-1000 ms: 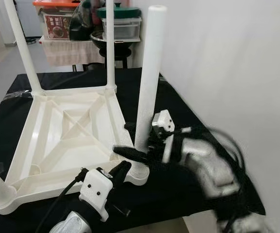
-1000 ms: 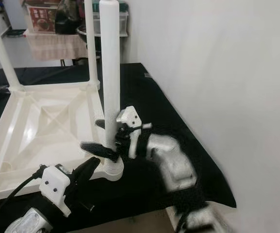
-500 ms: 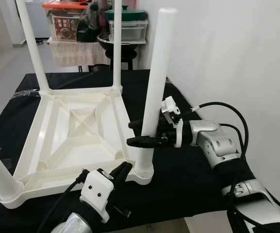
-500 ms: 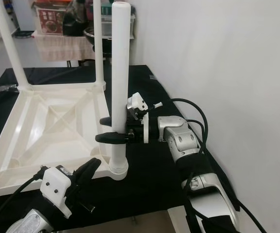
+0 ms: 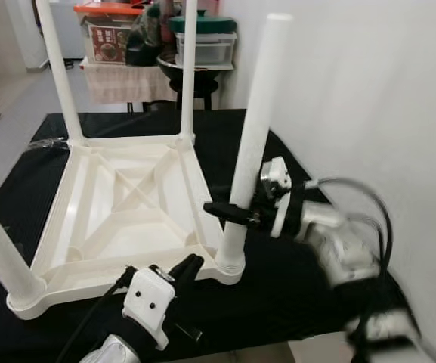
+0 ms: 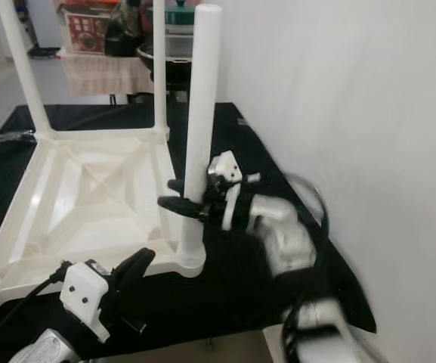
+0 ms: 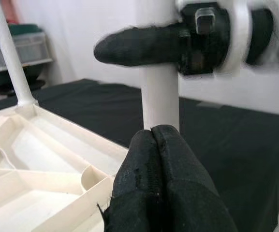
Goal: Building children table
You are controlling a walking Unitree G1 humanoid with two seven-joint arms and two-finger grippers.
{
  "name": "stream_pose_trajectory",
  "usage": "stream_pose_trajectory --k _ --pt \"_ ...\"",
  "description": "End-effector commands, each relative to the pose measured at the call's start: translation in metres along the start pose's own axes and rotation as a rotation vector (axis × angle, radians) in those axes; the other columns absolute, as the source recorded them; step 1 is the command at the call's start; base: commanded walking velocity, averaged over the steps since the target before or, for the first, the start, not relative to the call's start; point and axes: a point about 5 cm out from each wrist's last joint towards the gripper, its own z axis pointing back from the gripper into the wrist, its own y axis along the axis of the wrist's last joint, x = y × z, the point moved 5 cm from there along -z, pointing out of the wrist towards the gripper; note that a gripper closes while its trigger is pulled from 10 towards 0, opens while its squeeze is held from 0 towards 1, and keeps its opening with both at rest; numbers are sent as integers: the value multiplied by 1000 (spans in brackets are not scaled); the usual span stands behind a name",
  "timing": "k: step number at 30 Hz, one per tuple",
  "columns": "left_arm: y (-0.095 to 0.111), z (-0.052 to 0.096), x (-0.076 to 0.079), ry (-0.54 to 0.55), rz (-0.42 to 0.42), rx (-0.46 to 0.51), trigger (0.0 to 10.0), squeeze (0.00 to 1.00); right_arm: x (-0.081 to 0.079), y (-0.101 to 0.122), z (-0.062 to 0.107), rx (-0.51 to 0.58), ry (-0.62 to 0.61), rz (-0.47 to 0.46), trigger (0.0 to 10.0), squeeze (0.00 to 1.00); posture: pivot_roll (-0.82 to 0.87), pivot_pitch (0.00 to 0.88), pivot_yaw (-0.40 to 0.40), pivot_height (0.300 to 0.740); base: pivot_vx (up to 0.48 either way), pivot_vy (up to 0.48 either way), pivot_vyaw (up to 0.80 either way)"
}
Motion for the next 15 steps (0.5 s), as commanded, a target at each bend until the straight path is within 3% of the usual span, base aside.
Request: stream_pose_trajectory --k 1,2,4,7,13,14,15 --pt "1 1 -1 -7 -7 -3 10000 0 -32 -36 -3 -110 -57 25 0 0 20 46 -63 740 0 0 0" --pt "0 1 -2 -9 -8 -7 10000 0 -51 -31 -8 -74 -32 67 0 0 8 37 -53 740 0 0 0" --pt "0 1 -3 -11 -7 -9 10000 0 -49 -31 -10 -58 -70 33 0 0 18 28 -59 740 0 0 0" --pt "-1 -1 -3 -15 -2 -10 10000 0 -32 -41 -8 -78 -128 -70 0 0 35 25 -67 740 0 0 0" --pt "-1 -1 -5 0 -14 -7 10000 0 -36 -38 -6 -78 -151 -56 0 0 32 26 -70 740 0 0 0" --pt "-1 -1 -5 0 -14 -7 10000 0 -29 -36 -5 -73 -194 -72 2039 0 29 20 -66 740 0 0 0" --pt "-1 -1 -5 0 -14 -7 10000 0 -29 -36 -5 -73 -194 -72 2039 0 29 20 -66 740 0 0 0"
